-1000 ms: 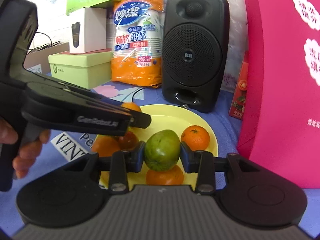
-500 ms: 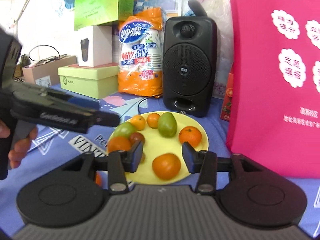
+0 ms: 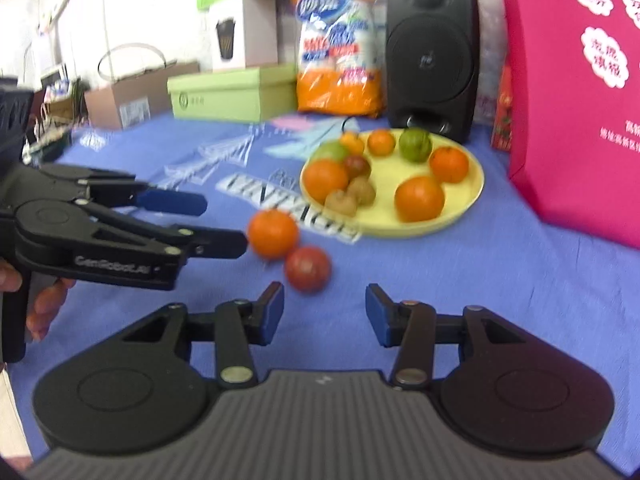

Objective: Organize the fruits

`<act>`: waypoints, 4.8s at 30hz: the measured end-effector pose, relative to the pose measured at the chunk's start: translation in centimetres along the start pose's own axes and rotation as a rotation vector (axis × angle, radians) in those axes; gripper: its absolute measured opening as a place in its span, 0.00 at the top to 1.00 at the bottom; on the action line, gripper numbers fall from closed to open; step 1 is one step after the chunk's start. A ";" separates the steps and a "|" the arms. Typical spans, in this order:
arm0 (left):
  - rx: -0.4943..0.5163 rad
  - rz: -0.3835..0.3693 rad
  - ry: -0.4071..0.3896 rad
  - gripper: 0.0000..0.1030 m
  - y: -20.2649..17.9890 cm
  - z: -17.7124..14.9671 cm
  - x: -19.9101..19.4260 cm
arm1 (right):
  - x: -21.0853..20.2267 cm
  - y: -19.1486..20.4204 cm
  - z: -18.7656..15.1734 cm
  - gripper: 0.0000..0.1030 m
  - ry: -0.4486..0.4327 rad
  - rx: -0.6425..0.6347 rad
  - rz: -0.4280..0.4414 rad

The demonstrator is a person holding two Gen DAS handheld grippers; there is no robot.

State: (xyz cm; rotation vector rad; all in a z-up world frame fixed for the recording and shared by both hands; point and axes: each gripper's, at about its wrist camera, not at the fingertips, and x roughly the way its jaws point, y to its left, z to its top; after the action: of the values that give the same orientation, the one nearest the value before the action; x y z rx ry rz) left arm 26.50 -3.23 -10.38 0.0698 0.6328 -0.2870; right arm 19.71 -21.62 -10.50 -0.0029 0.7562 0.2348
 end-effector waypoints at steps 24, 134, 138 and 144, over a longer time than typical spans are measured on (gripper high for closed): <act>-0.060 0.009 0.042 0.61 2.2 0.3 3.0 | 3.7 0.4 1.2 0.57 0.040 -0.049 -0.016; -0.140 0.259 -0.055 0.00 -4.7 0.1 -14.5 | -13.5 4.5 -1.0 0.00 -0.113 0.173 -0.421; -0.135 0.270 -0.084 0.00 -5.8 -0.7 -17.3 | -15.1 6.3 -1.4 0.00 -0.132 0.153 -0.446; -0.143 0.280 -0.127 0.00 -6.5 -0.4 -20.1 | -17.0 7.2 -1.2 0.00 -0.171 0.150 -0.450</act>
State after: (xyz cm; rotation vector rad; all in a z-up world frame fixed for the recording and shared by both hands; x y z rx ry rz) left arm 8.98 -4.46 1.32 0.0027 0.5082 0.0248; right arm 5.41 -18.25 0.80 -0.0111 0.5835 -0.2479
